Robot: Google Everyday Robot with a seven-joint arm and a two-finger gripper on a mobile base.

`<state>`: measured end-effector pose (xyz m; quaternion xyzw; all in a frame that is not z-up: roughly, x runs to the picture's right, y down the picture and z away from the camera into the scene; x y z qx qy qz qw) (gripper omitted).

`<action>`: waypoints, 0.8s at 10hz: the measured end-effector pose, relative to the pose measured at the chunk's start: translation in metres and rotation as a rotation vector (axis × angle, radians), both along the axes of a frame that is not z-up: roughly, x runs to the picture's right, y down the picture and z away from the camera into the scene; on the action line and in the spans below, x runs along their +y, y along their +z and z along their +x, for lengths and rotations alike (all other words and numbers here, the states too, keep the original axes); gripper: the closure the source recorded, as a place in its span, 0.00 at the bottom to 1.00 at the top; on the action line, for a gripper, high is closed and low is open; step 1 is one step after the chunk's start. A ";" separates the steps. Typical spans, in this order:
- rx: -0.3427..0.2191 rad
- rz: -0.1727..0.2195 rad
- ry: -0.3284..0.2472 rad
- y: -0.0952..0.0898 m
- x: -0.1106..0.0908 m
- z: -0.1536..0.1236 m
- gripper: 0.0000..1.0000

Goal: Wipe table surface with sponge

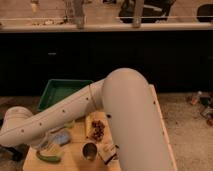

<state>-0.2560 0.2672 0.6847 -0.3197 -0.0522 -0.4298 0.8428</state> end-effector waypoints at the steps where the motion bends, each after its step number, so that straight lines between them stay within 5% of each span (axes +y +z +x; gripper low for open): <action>1: 0.015 0.002 0.002 0.005 -0.003 -0.008 0.20; 5: 0.075 0.045 0.091 0.023 -0.019 -0.030 0.20; 8: 0.076 0.031 0.182 0.036 -0.015 -0.035 0.20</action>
